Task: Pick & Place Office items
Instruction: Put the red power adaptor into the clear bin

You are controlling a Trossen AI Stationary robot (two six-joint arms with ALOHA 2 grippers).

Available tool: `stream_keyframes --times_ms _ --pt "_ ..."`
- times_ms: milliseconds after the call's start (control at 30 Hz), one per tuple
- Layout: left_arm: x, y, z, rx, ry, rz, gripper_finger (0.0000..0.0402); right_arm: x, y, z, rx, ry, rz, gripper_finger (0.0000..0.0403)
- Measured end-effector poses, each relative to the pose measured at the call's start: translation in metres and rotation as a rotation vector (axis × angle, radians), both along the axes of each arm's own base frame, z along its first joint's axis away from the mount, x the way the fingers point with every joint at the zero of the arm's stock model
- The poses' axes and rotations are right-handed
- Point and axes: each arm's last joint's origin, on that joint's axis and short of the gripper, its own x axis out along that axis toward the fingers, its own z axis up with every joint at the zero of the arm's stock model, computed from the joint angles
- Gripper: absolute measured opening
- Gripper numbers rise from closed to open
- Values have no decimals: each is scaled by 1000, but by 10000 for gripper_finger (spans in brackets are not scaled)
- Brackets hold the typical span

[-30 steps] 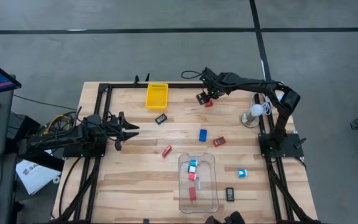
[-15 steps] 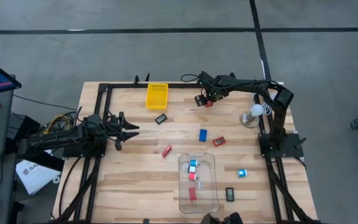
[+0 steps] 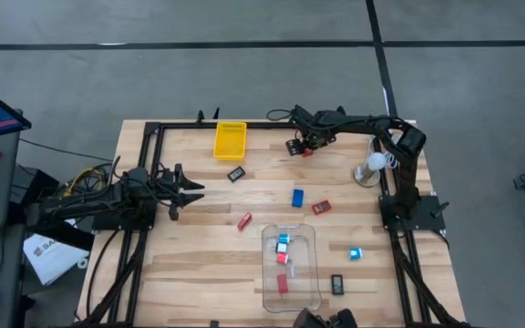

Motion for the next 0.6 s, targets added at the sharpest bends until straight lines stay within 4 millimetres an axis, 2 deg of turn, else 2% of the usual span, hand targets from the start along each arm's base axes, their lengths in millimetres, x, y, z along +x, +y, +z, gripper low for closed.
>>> stream_keyframes --times_ms 233,500,600 --pt "0 0 0 0 0 0 136 0 -1 0 -10 0 12 249" --pt "0 0 0 0 0 0 136 -1 -3 -7 12 29 21 193" --pt "0 0 0 0 0 0 136 -1 -2 -12 19 45 37 192"
